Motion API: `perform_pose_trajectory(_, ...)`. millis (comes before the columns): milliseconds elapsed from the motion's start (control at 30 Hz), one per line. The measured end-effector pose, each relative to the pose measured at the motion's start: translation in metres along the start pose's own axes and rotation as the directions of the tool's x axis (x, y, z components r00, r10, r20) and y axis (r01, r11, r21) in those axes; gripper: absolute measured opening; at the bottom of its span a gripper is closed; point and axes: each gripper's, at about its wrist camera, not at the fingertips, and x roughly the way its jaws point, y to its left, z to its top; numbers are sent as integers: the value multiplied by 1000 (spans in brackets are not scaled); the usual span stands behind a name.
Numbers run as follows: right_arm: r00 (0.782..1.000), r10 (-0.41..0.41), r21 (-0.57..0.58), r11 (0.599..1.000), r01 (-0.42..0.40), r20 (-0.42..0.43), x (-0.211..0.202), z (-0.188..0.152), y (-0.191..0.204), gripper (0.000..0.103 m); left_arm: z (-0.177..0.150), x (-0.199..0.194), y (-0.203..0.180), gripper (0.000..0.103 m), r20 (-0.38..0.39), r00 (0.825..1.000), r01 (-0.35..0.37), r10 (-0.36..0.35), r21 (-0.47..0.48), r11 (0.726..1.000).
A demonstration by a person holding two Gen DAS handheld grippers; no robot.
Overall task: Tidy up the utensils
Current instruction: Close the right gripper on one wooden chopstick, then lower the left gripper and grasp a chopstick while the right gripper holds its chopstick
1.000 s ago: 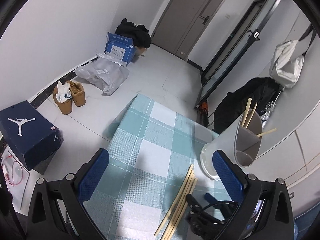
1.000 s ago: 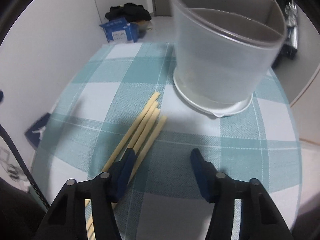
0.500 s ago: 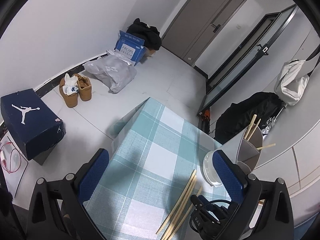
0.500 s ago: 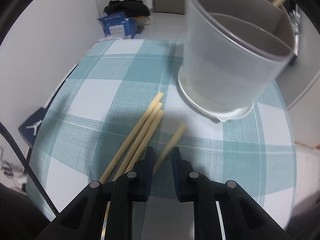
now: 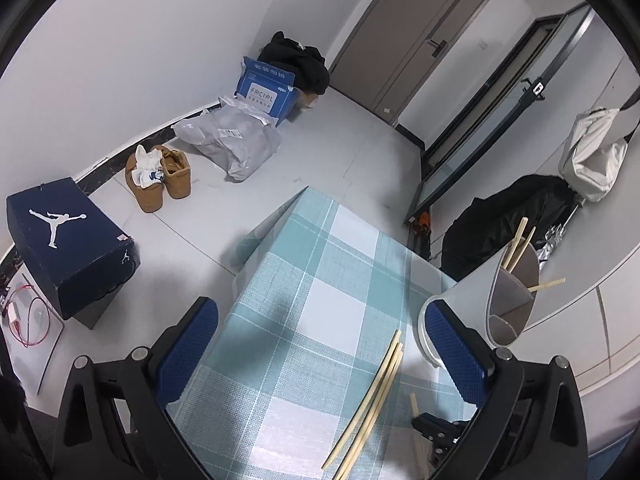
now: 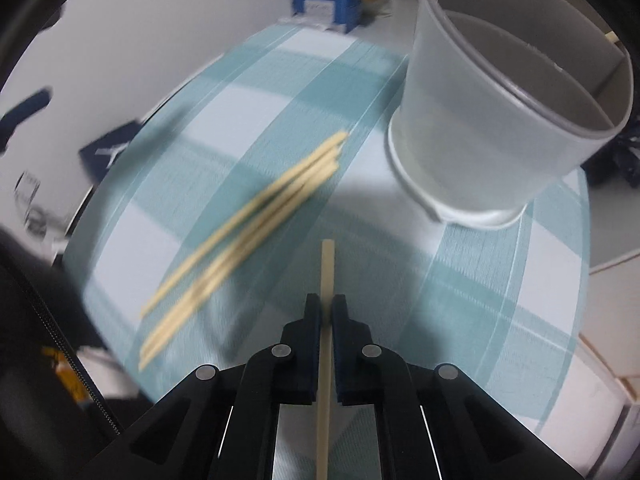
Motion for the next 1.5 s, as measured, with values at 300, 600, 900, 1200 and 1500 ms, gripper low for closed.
perform_pose_trajectory(300, 1000, 27, -44, 999, -27, -3, 5, 4, -4, 8, -11, 17, -9, 101, -92, 995, -23, 30, 69, 997)
perform_pose_trajectory(600, 997, 63, -22, 998, -62, 45, 10, 20, -11, 6, -30, 41, -21, 101, -173, 979, -68, 103, 200, 978)
perform_pose_trajectory(900, 964, 161, 118, 975, -188, 211, -17, 8, -33, 5, -58, 69, -42, 102, -251, 943, -112, 217, 375, 920)
perform_pose_trajectory(1200, 880, 236, 256, 897, -360, 413, -59, -10, -85, 5, -70, 86, -53, 102, -307, 912, -125, 274, 428, 895)
perform_pose_trajectory(1500, 784, 216, 340, 811, -475, 582, -86, -33, -124, 5, -74, 94, -61, 102, -309, 896, -156, 321, 457, 876)
